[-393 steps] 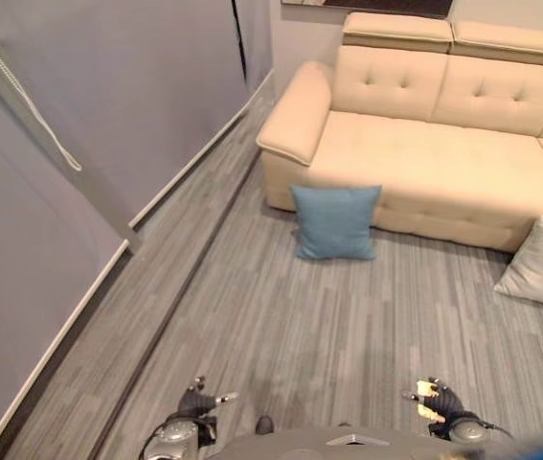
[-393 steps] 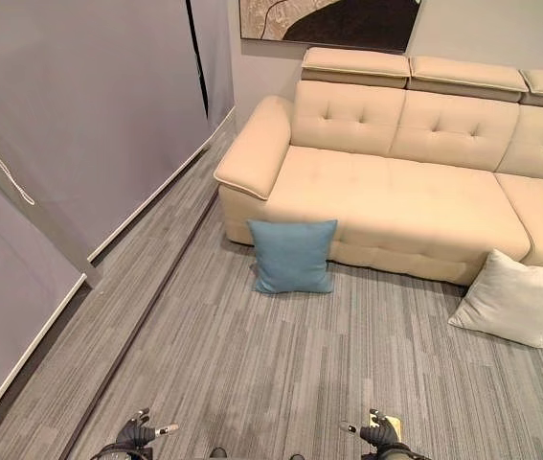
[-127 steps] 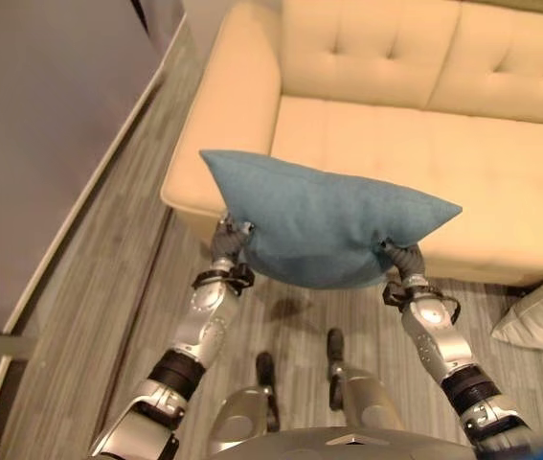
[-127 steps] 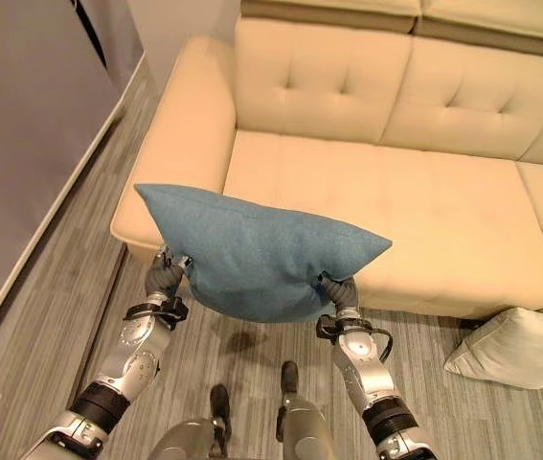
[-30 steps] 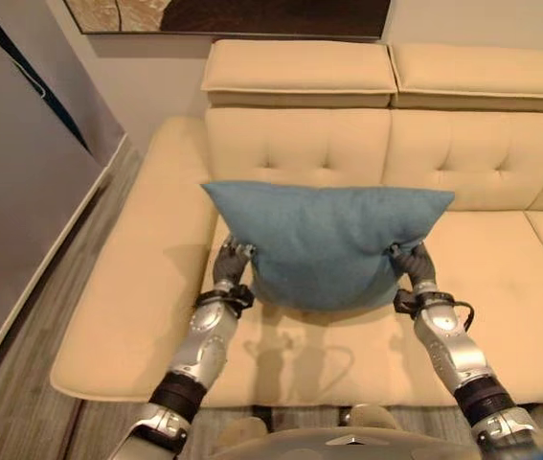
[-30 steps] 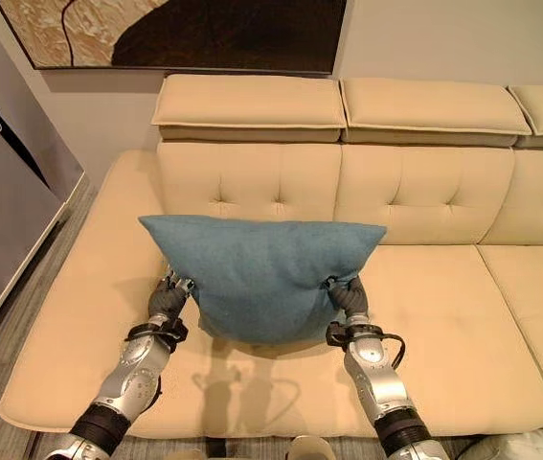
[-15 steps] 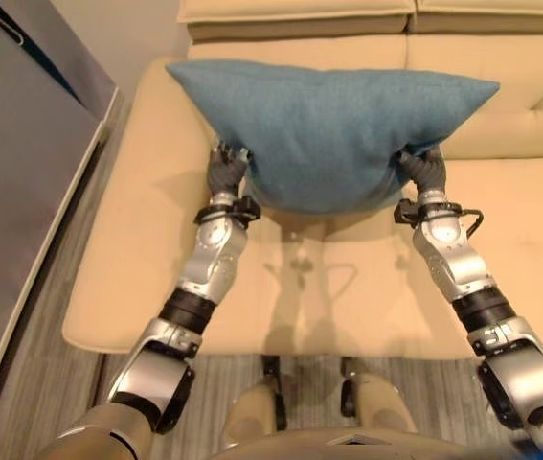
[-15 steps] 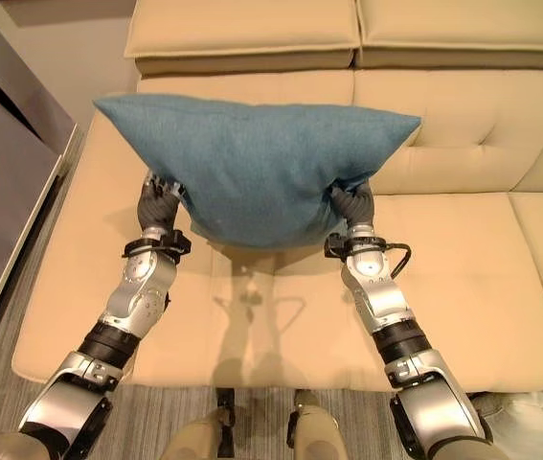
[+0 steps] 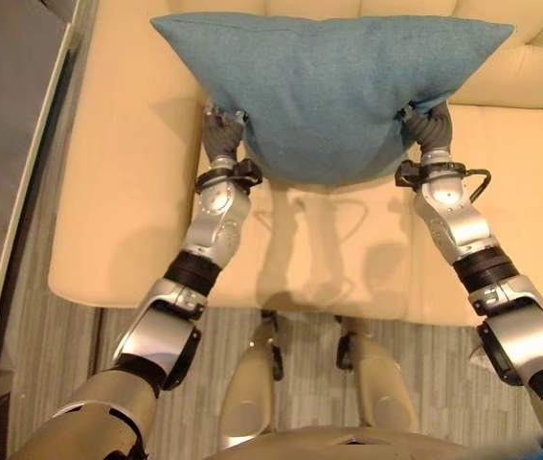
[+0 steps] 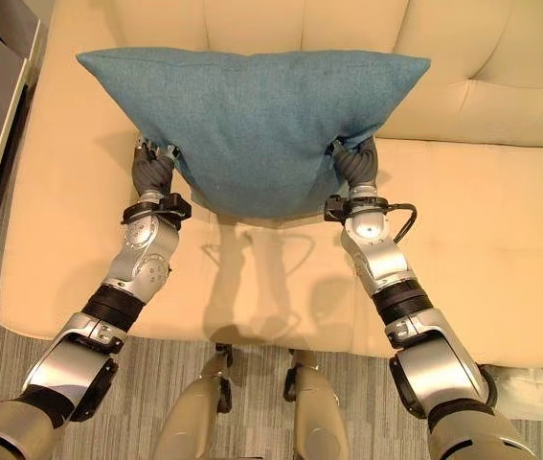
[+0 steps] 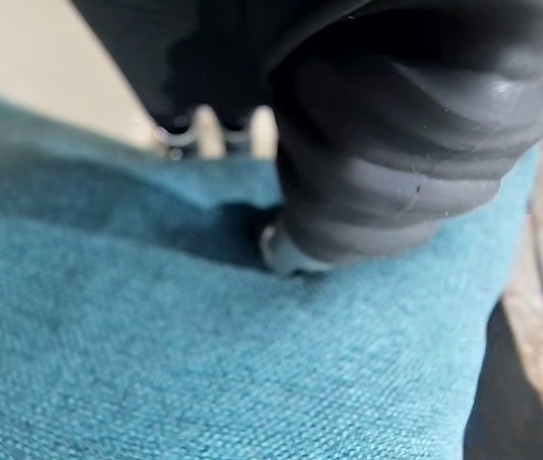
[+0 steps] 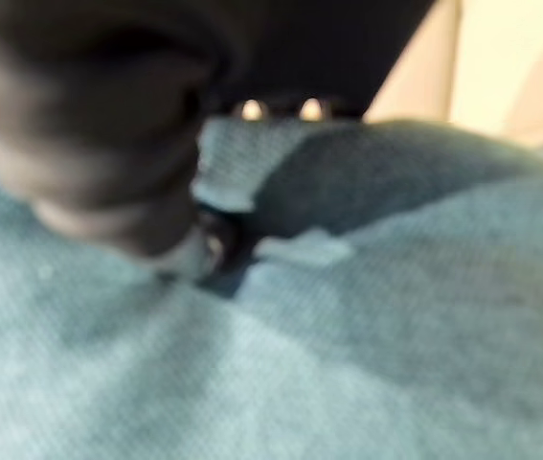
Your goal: Pick up all the scattered cushions and arrange them neatly on the sofa.
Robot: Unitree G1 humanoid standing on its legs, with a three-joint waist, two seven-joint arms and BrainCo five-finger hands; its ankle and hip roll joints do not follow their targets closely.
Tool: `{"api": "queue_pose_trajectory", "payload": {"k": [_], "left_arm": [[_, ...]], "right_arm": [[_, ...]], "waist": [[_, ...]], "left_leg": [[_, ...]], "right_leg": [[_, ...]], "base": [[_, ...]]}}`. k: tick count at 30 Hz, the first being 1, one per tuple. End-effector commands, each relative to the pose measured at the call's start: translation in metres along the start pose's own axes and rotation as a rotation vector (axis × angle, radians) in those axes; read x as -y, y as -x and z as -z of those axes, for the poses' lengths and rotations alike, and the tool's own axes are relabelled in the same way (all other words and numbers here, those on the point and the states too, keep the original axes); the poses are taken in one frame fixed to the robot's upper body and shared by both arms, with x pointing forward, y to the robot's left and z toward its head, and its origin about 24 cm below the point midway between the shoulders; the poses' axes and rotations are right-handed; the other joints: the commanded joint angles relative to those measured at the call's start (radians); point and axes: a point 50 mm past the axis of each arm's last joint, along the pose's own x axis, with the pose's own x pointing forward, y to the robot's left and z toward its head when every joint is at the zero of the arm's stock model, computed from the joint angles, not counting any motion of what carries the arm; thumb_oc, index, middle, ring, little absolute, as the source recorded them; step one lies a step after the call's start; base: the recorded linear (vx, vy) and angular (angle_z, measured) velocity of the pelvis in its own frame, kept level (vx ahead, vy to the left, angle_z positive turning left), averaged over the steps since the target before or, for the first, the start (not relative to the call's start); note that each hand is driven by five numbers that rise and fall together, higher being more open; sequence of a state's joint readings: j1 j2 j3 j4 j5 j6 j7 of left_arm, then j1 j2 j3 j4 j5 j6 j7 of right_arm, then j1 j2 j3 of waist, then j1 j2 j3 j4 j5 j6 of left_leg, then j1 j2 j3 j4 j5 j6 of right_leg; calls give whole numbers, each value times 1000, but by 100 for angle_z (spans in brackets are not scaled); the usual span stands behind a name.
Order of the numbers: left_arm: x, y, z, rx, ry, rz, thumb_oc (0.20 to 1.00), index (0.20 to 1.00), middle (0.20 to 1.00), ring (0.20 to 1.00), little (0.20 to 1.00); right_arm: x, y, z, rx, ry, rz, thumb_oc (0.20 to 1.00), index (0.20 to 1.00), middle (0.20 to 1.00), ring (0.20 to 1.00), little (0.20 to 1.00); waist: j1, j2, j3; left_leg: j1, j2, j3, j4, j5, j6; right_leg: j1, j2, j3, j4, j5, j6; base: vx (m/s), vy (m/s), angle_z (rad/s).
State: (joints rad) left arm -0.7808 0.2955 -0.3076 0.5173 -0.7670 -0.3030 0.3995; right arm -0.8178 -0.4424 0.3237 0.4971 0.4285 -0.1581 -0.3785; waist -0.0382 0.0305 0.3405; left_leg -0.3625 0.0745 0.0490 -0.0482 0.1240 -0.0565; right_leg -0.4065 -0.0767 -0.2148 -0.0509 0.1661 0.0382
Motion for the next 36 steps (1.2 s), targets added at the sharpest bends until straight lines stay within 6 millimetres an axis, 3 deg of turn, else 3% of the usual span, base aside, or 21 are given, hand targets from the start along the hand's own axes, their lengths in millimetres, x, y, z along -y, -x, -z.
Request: {"api": "queue_pose_trajectory", "payload": {"k": [1, 5, 6, 7, 8, 9, 10, 15, 16, 17, 19, 21, 26, 36], "left_arm": [[59, -10, -37, 170, 21, 225, 200, 200, 200, 200, 200], [64, -21, -46, 186, -40, 219, 200, 200, 200, 200, 200], [68, -27, -53, 203, -61, 212, 526, 526, 526, 526, 526], [71, -31, -58, 212, -71, 205, 715, 715, 715, 715, 715], [74, -35, -66, 230, -78, 205, 1000, 1000, 1000, 1000, 1000], [75, -40, -76, 258, -102, 205, 1000, 1000, 1000, 1000, 1000], [75, -44, -86, 287, -130, 192, 1000, 1000, 1000, 1000, 1000], [64, -61, -133, 407, -246, 134, 1000, 1000, 1000, 1000, 1000], [64, -61, -134, 408, -246, 134, 1000, 1000, 1000, 1000, 1000], [58, -65, -150, 444, -277, 105, 1000, 1000, 1000, 1000, 1000], [54, -67, -155, 453, -291, 92, 1000, 1000, 1000, 1000, 1000], [45, -70, -174, 493, -335, 55, 1000, 1000, 1000, 1000, 1000], [36, -71, -178, 487, -310, 41, 1000, 1000, 1000, 1000, 1000], [27, -74, -166, 432, -352, 18, 1000, 1000, 1000, 1000, 1000]], "right_arm": [[-52, -16, -76, 315, -66, -163, 200, 200, 200, 200, 200], [-55, -24, -84, 323, -24, -156, 200, 200, 200, 200, 200], [-56, -30, -89, 330, 12, -143, 200, 200, 200, 200, 200], [-56, -34, -91, 330, 40, -127, 200, 200, 200, 200, 200], [-55, -38, -98, 346, 72, -112, 564, 564, 564, 564, 564], [-52, -42, -103, 357, 116, -82, 564, 564, 564, 564, 564], [-50, -47, -108, 369, 155, -51, 1000, 1000, 1000, 1000, 1000], [-31, -61, -127, 394, 245, 101, 1000, 1000, 1000, 1000, 1000], [-31, -61, -128, 395, 244, 101, 1000, 1000, 1000, 1000, 1000], [-25, -64, -134, 404, 263, 141, 1000, 1000, 1000, 1000, 1000], [-22, -67, -135, 399, 277, 156, 1000, 1000, 1000, 1000, 1000], [-12, -72, -142, 392, 302, 192, 1000, 1000, 1000, 1000, 1000], [1, -78, -143, 356, 359, 197, 1000, 1000, 1000, 1000, 1000], [23, -85, -145, 309, 430, 239, 1000, 1000, 1000, 1000, 1000]], "waist": [[20, -58, -46], [19, -47, -35], [20, -40, -34], [20, -36, -34], [20, -33, -32], [20, -29, -32], [21, -25, -27], [24, -8, -29], [24, -8, -28], [23, -3, -35], [24, 0, -38], [26, 4, -50], [29, 2, -57], [26, -2, -44]], "left_leg": [[-35, -26, -30, 116, -70, -24], [-65, -28, -36, 93, -48, -29], [-70, -28, -37, 72, -36, -32], [-71, -28, -38, 58, -28, -34], [-72, -28, -38, 48, -22, -36], [-72, -28, -39, 34, -16, -36], [-71, -28, -39, 23, -8, -39], [-66, -34, -42, 7, -3, -41], [-66, -34, -42, 6, -2, -41], [-62, -36, -42, -2, -1, -42], [-58, -37, -42, -5, -1, -43], [-50, -40, -39, -11, -1, -44], [-34, -40, -35, -15, -2, -46], [-26, -41, -33, -15, 3, -48]], "right_leg": [[-59, -69, 21, 150, -84, 101], [-103, -72, 24, 160, -83, 101], [-115, -72, 25, 159, -81, 104], [-118, -73, 24, 157, -79, 106], [-125, -73, 23, 157, -76, 107], [-130, -72, 24, 155, -74, 109], [-132, -72, 23, 152, -71, 110], [-133, -72, 27, 144, -69, 113], [-133, -72, 27, 144, -69, 113], [-131, -73, 27, 140, -67, 113], [-130, -73, 27, 138, -66, 114], [-120, -72, 31, 128, -61, 115], [-95, -67, 33, 113, -58, 114], [-85, -62, 35, 108, -53, 113]], "base": [[-1, -1, 3], [0, 0, 0], [0, 0, 0], [4, 19, 4], [3, 16, 4], [1, 17, 3], [5, 19, 3], [0, 0, 0], [31, 32, 1], [31, 26, 1], [32, 19, 2], [33, 7, 1], [0, 0, 0], [0, 0, 0]]}}
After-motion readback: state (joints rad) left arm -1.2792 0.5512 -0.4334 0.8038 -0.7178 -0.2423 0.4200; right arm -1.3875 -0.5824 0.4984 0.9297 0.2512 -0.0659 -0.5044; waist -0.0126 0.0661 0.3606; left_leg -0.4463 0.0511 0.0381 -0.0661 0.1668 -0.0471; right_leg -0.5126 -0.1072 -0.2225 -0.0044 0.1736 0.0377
